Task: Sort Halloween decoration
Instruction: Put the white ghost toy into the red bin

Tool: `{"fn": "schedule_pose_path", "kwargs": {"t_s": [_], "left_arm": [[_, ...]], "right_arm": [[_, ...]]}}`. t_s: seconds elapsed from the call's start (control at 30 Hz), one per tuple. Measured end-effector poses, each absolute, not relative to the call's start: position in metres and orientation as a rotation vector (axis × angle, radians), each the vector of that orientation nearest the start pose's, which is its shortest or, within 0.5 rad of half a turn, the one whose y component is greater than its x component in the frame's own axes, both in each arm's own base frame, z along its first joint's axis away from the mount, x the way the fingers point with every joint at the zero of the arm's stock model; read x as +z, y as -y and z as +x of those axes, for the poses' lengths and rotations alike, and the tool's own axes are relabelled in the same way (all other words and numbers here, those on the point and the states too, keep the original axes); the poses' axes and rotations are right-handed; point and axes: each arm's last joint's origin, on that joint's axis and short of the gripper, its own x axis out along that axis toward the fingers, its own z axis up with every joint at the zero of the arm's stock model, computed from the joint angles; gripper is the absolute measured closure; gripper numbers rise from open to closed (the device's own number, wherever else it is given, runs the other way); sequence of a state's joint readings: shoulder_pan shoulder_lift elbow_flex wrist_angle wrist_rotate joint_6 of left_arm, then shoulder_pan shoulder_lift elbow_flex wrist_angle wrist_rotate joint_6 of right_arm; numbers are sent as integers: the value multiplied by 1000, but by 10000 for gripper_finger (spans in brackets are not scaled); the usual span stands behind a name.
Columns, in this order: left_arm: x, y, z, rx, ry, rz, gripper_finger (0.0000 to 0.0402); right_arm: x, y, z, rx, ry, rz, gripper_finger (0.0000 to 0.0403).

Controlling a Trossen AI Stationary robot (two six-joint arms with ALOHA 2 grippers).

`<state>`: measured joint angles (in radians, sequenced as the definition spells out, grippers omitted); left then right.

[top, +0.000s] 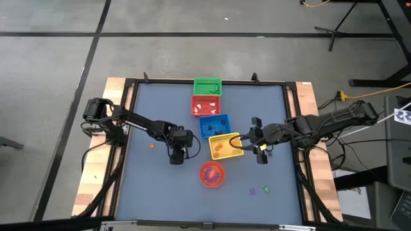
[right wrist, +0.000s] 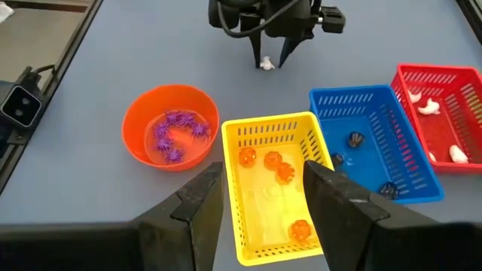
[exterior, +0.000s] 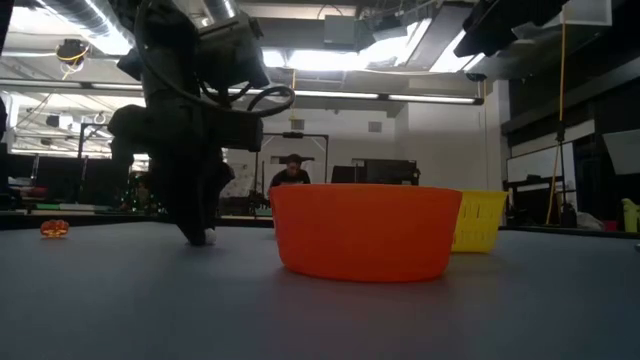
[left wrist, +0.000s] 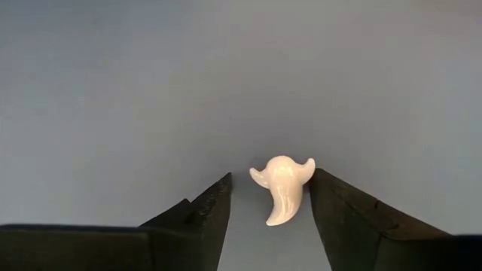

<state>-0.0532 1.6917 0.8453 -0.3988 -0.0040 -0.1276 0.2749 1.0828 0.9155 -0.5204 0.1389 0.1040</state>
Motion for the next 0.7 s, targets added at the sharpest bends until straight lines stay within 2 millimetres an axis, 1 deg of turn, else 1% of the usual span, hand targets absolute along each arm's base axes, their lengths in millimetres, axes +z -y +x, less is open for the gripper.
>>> {"fn": "schedule_pose_path", "kwargs": {"t_s": [0.4,0.7], "left_arm": [[130,15,290,39,-1246,-73,289],[129,15,290,39,-1247,-73,305]], "right_arm": [[293,-57,215,96,-680,-42,221],[293,-57,215,96,-680,-42,221]]}}
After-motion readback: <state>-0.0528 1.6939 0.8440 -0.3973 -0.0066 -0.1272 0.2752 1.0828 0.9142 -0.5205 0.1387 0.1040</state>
